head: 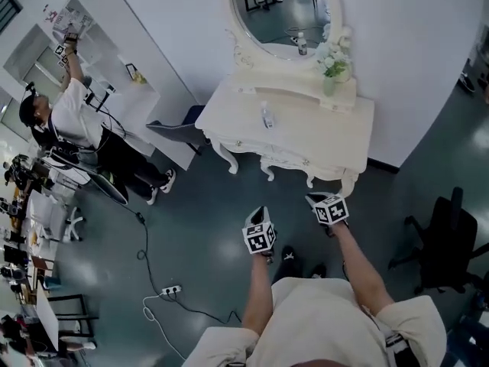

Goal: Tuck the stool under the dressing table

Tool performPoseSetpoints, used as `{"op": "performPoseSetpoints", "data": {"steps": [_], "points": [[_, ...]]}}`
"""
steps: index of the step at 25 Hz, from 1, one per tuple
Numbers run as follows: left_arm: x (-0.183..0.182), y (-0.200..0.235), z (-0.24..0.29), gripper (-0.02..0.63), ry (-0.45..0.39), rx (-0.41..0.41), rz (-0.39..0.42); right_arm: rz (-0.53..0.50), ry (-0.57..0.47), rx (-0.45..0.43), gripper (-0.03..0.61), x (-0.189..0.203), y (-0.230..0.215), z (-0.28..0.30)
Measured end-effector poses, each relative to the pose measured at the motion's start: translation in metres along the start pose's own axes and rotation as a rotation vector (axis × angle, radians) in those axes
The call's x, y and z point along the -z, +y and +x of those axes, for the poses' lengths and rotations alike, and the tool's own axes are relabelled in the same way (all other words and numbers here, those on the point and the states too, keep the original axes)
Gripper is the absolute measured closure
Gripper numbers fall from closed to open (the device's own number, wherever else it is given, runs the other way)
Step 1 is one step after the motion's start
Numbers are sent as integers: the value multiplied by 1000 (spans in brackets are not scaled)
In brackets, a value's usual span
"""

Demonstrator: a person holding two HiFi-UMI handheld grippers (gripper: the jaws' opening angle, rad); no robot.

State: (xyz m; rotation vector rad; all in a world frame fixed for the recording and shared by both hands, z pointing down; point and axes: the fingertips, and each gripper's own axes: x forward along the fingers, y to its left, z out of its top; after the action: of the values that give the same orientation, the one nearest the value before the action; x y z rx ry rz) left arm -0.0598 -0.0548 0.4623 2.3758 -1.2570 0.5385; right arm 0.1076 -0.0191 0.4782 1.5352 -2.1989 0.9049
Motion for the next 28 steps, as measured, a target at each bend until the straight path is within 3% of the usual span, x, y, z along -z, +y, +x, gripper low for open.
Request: {"op": "performPoseSetpoints", "data": {"steps": [9,21,28], "points": [[-29,-5,-34,598,-62,-16,30,82,-75,-40,534,5,19,-46],[-30,-25,-40,598,-88,11,58,56,-92,-27,534,16,29,-60],[-21,-41,-34,598,-55,41,92,62,-109,4,534,20,28,-63]]}}
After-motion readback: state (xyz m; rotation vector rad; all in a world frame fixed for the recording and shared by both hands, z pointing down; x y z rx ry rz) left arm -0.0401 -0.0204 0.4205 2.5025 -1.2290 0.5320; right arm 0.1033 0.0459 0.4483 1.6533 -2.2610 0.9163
